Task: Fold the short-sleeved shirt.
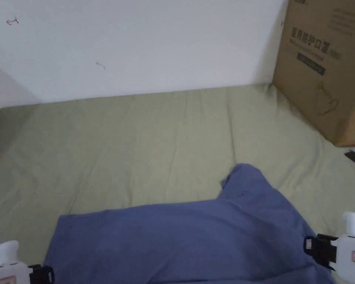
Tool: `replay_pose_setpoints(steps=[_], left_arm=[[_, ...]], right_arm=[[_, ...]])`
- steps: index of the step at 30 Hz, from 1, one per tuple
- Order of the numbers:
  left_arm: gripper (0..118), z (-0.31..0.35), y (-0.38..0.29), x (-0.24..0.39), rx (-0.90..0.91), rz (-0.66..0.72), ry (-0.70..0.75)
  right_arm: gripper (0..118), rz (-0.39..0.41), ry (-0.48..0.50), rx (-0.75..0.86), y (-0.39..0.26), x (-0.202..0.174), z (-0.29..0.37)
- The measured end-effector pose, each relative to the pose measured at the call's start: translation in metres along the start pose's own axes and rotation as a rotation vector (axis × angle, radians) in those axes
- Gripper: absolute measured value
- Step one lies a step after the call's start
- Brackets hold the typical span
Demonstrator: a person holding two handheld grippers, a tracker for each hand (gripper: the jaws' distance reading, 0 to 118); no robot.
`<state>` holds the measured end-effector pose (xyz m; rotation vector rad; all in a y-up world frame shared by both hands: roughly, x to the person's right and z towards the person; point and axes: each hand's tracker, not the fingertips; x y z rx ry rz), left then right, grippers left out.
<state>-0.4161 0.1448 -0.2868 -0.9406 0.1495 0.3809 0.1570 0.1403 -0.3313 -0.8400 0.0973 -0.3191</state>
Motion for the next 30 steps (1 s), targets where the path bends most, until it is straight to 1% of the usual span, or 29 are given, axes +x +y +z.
replay_pose_setpoints(steps=[2,3,4,5,6,7,9,10,12,13,14,15,16,17,18,19,20,21,22,23,24,25,27,29,30], left_arm=[[0,-0.003,0.009,0.003,-0.004,-0.007,-0.004],[0,-0.006,0.015,0.005,-0.002,-0.014,0.004],[0,-0.009,0.022,0.002,0.002,-0.022,0.017],[0,-0.011,0.028,0.003,0.011,-0.032,0.032],[0,-0.013,0.034,0.004,0.015,-0.032,0.039],[0,-0.013,0.039,0.005,0.026,-0.025,0.045],[0,-0.01,0.046,0.008,0.037,-0.019,0.036],[0,-0.013,0.048,0.009,0.04,-0.011,0.032],[0,-0.014,0.055,0.007,0.034,-0.011,0.04],[0,-0.018,0.056,0.007,0.029,-0.017,0.052],[0,-0.021,0.056,0.007,0.02,-0.021,0.059],[0,-0.025,0.057,0.007,0.013,-0.021,0.063],[0,-0.038,0.055,0.003,0.008,-0.02,0.064],[0,-0.041,0.056,0.002,-0.001,-0.014,0.064],[0,-0.045,0.057,0.001,-0.01,-0.008,0.061],[0,-0.047,0.058,0.001,-0.023,-0.01,0.059],[6,-0.047,0.059,0.003,-0.033,-0.005,0.053],[20,-0.052,0.063,0.003,-0.054,-0.005,0.038],[44,-0.058,0.068,0.004,-0.061,-0.014,0.028],[77,-0.064,0.072,0.005,-0.048,-0.022,0.01],[92,-0.074,0.08,0.004,-0.042,-0.025,-0.005],[96,-0.082,0.088,0.005,-0.048,-0.014,-0.004],[96,-0.103,0.109,0.007,-0.088,-0.003,0.002],[96,-0.132,0.128,-0.003,-0.108,-0.006,0.027],[95,-0.143,0.137,-0.005,-0.128,0.026,0.056]], right_arm=[[0,0.019,0.009,-0.015,0.016,-0.002,-0.017],[0,0.057,-0.005,-0.012,0.029,-0.007,-0.028],[15,0.088,-0.012,-0.011,0.04,-0.008,-0.036],[61,0.107,-0.026,-0.03,0.056,-0.01,-0.048],[94,0.128,-0.032,-0.066,0.073,-0.011,-0.061],[106,0.145,-0.031,-0.092,0.089,-0.013,-0.078],[103,0.175,-0.05,-0.103,0.112,-0.009,-0.114],[103,0.185,-0.088,-0.104,0.122,-0.007,-0.133],[102,0.226,-0.184,-0.16,0.14,-0.002,-0.176],[97,0.238,-0.227,-0.185,0.142,0.0,-0.193],[85,0.255,-0.237,-0.204,0.142,0.003,-0.206],[85,0.258,-0.24,-0.239,0.14,0.002,-0.217],[80,0.259,-0.216,-0.278,0.135,0.001,-0.226],[73,0.262,-0.195,-0.305,0.131,0.0,-0.233],[73,0.277,-0.262,-0.266,0.128,-0.007,-0.231],[69,0.307,-0.25,-0.258,0.129,-0.012,-0.225],[52,0.324,-0.226,-0.278,0.131,-0.016,-0.223],[33,0.332,-0.218,-0.296,0.133,-0.022,-0.221],[8,0.357,-0.207,-0.306,0.134,-0.025,-0.22],[0,0.363,-0.21,-0.305,0.132,-0.027,-0.221],[0,0.371,-0.23,-0.313,0.131,-0.029,-0.225],[0,0.367,-0.233,-0.313,0.131,-0.029,-0.228],[0,0.28,-0.228,-0.303,0.128,-0.023,-0.222],[0,0.276,-0.214,-0.299,0.129,-0.02,-0.219],[0,0.279,-0.21,-0.298,0.129,-0.021,-0.218]])
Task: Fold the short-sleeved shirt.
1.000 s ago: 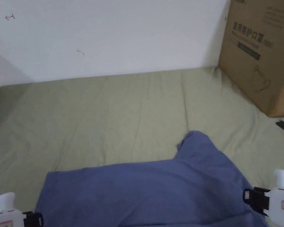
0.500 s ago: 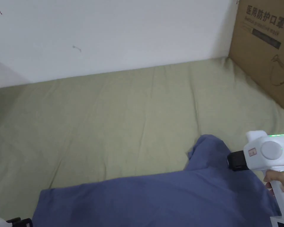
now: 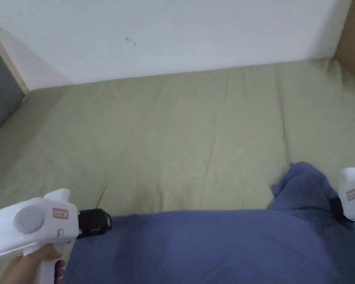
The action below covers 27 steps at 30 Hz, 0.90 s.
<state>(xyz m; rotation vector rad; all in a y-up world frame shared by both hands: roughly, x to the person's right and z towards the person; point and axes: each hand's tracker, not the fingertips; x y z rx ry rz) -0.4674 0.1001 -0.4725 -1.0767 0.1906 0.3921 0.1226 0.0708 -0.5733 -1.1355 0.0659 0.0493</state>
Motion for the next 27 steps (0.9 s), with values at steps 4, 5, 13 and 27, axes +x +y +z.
replay_pose_setpoints(steps=[4,5,13,27], left_arm=[[87,-0.035,0.018,0.008,-0.116,-0.009,-0.021],[78,-0.044,0.018,0.008,-0.154,-0.024,-0.001],[2,-0.014,0.026,0.013,-0.119,-0.064,0.009],[2,0.119,-0.04,-0.024,0.017,-0.071,-0.099]], right_arm=[[0,0.022,-0.003,-0.01,0.005,-0.001,-0.004],[0,0.028,-0.008,-0.015,0.006,-0.001,-0.005],[0,0.016,-0.006,0.003,0.008,0.003,0.012],[0,0.039,0.077,0.176,-0.076,0.036,0.183]])
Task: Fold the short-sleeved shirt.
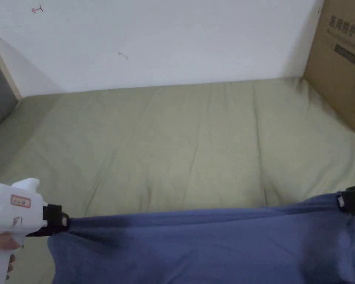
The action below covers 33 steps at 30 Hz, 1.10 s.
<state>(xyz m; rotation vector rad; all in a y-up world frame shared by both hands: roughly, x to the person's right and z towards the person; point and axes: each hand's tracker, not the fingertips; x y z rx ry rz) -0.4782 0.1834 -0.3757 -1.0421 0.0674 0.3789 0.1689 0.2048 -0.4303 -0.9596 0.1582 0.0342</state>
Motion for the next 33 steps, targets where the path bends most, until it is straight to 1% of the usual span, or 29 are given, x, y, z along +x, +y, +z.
replay_pose_setpoints(steps=[2,3,5,7,10,11,12,14,15,16,17,18,19,20,21,22,23,24,25,26,27,28,29,30,31,33], left_arm=[[2,0.02,-0.026,-0.005,0.005,-0.005,-0.014],[2,0.037,-0.051,0.011,0.008,-0.008,-0.009],[2,0.045,-0.079,0.007,-0.017,-0.021,0.004],[2,0.036,-0.104,-0.015,-0.053,-0.036,0.026],[2,0.022,-0.141,-0.026,-0.117,0.005,0.026],[3,0.019,-0.152,-0.022,-0.123,0.008,0.029],[8,0.011,-0.162,-0.023,-0.138,0.015,0.042],[31,-0.001,-0.177,-0.025,-0.155,0.027,0.075],[38,-0.014,-0.175,-0.045,-0.152,0.045,0.079],[53,-0.011,-0.176,-0.045,-0.124,0.076,0.042],[76,-0.003,-0.174,-0.045,-0.086,0.084,0.013],[76,0.001,-0.171,-0.045,-0.093,0.093,-0.005],[84,0.008,-0.169,-0.04,-0.105,0.098,0.015],[96,0.013,-0.167,-0.038,-0.101,0.096,0.058],[106,0.021,-0.165,-0.036,-0.063,0.063,0.098],[106,0.029,-0.164,-0.034,-0.033,0.042,0.098],[106,0.04,-0.163,-0.033,-0.021,0.038,0.099],[105,0.047,-0.162,-0.032,-0.017,0.046,0.082],[99,0.053,-0.162,-0.031,0.002,0.053,0.061],[82,0.059,-0.162,-0.031,0.016,0.056,0.038],[62,0.068,-0.166,-0.027,0.031,0.07,0.026],[43,0.069,-0.168,-0.026,0.041,0.082,0.029],[20,0.07,-0.171,-0.027,0.047,0.091,0.039],[5,0.069,-0.175,-0.027,0.054,0.104,0.063],[2,0.066,-0.177,-0.036,0.051,0.1,0.078],[0,0.066,-0.186,-0.045,0.042,0.148,0.057]], right_arm=[[0,0.016,-0.001,0.007,-0.031,-0.004,0.028],[0,0.025,-0.001,-0.003,-0.047,-0.005,0.036],[0,0.023,0.014,-0.043,-0.081,-0.007,0.049],[0,0.012,0.018,-0.093,-0.12,-0.006,0.048],[0,-0.011,0.023,-0.196,-0.18,-0.005,0.034],[1,-0.006,0.031,-0.222,-0.196,-0.005,0.025],[1,0.005,0.035,-0.217,-0.212,-0.006,0.014],[15,0.017,0.02,-0.208,-0.224,-0.015,0.005],[31,0.008,-0.002,-0.152,-0.224,-0.017,0.008],[56,-0.011,-0.011,-0.131,-0.219,-0.018,0.015],[88,-0.018,0.011,-0.128,-0.213,-0.018,0.021],[88,-0.02,0.017,-0.126,-0.204,-0.019,0.022],[91,-0.02,-0.001,-0.12,-0.199,-0.022,0.026],[93,-0.007,-0.023,-0.086,-0.194,-0.026,0.034],[89,0.021,-0.016,-0.043,-0.188,-0.03,0.039],[88,0.037,-0.028,-0.019,-0.184,-0.035,0.043],[87,0.051,-0.024,0.024,-0.179,-0.043,0.05],[83,0.053,-0.018,0.07,-0.174,-0.052,0.056],[67,0.05,-0.012,0.105,-0.17,-0.061,0.062],[45,0.04,0.017,0.164,-0.168,-0.073,0.067],[28,0.031,0.037,0.218,-0.165,-0.084,0.069],[15,0.01,0.053,0.249,-0.164,-0.096,0.07],[8,-0.006,0.078,0.265,-0.163,-0.106,0.069],[3,-0.006,0.121,0.285,-0.164,-0.122,0.074],[0,-0.004,0.14,0.306,-0.166,-0.132,0.072],[0,0.016,0.114,0.383,-0.172,-0.157,0.069]])
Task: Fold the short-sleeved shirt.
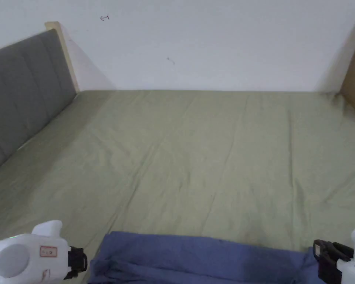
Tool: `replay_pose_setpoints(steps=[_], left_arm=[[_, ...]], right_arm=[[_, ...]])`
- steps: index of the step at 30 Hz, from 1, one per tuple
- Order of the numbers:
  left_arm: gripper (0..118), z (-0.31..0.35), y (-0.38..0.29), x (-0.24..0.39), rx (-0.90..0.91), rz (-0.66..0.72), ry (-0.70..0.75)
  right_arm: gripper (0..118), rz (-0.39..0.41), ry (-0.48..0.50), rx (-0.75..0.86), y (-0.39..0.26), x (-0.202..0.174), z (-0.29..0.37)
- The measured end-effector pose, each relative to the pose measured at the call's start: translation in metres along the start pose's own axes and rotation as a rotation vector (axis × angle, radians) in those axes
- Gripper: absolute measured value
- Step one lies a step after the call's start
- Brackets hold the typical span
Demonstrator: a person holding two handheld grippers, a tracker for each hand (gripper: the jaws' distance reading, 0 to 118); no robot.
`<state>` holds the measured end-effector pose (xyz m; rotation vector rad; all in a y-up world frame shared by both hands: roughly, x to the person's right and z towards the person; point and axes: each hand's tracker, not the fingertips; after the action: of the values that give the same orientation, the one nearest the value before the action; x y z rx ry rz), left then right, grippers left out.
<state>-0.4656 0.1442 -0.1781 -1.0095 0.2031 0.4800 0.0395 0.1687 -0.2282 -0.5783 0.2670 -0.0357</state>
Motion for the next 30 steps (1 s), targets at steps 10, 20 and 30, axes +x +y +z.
replay_pose_setpoints(steps=[10,20,30], left_arm=[[99,-0.011,-0.015,-0.032,-0.035,0.201,-0.12],[102,-0.071,-0.01,-0.041,-0.139,0.343,-0.247],[14,-0.065,-0.011,-0.042,-0.112,0.343,-0.163]], right_arm=[[0,0.07,0.11,-0.055,-0.003,-0.06,-0.025],[0,0.136,0.092,-0.107,-0.004,-0.068,-0.037],[0,0.106,0.083,-0.141,-0.007,-0.058,-0.046]])
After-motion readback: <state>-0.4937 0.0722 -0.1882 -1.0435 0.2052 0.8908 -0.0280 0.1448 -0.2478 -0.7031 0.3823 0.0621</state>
